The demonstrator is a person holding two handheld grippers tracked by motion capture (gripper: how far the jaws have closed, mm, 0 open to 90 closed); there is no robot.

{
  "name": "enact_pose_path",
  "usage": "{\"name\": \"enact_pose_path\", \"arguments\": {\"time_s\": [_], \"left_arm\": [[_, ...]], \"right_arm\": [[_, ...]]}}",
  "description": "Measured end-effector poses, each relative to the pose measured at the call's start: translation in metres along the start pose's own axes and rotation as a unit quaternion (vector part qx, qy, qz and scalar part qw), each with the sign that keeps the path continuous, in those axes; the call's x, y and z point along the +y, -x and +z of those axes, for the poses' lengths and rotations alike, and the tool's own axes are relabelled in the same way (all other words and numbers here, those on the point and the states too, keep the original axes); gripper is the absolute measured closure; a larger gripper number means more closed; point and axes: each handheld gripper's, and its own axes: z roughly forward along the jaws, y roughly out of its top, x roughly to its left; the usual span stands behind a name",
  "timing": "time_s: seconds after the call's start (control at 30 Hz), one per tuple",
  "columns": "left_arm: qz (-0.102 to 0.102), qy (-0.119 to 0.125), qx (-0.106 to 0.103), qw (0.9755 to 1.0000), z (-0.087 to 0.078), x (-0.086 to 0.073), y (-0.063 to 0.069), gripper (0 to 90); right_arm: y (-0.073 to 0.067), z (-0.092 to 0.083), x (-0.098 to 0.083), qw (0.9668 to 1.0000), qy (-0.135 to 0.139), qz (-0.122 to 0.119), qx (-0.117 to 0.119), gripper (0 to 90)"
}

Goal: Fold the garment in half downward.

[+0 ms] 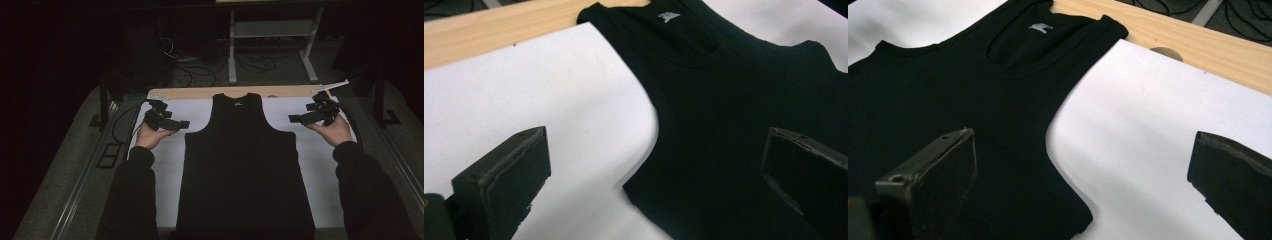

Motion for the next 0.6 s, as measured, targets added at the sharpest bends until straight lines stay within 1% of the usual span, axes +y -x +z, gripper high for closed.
{"name": "enact_pose_path", "arguments": {"time_s": [0.13, 0.23, 0.27, 0.3, 0.33, 0.43, 0.5, 0.57, 0.6], "left_arm": [[0.002, -0.011, 0.0, 0.9999, 0.007, -0.003, -0.003, 0.0], [0.003, -0.018, -0.001, 0.9998, 0.014, -0.004, -0.005, 0.0], [-0.004, -0.017, -0.001, 0.9998, 0.017, -0.005, -0.005, 0.0], [-0.004, -0.017, -0.001, 0.9998, 0.017, -0.005, -0.005, 0.0], [-0.001, -0.029, -0.001, 0.9996, 0.021, -0.007, -0.008, 0.0], [-0.006, -0.038, -0.001, 0.9992, 0.027, -0.01, -0.009, 0.0], [-0.001, -0.049, 0.0, 0.9988, 0.03, -0.011, -0.01, 0.0], [-0.001, -0.049, 0.0, 0.9988, 0.03, -0.011, -0.01, 0.0], [0.0, -0.062, -0.002, 0.9981, 0.035, -0.014, -0.01, 0.0]], "right_arm": [[0.004, 0.005, -0.003, 1.0, -0.003, 0.005, 0.0, 0.0], [0.007, 0.009, -0.008, 0.9999, -0.009, 0.015, -0.001, 0.0], [0.008, 0.01, -0.01, 0.9998, -0.01, 0.017, -0.002, 0.0], [0.009, 0.012, -0.012, 0.9998, -0.013, 0.018, -0.001, 0.0], [0.01, 0.013, -0.014, 0.9997, -0.015, 0.02, 0.0, 0.0], [0.013, 0.018, -0.02, 0.9994, -0.022, 0.026, 0.003, 0.0], [0.015, 0.019, -0.022, 0.9993, -0.023, 0.029, 0.004, 0.0], [0.015, 0.02, -0.024, 0.9993, -0.023, 0.03, 0.006, 0.0], [0.016, 0.022, -0.028, 0.9991, -0.023, 0.034, 0.01, 0.1]]}}
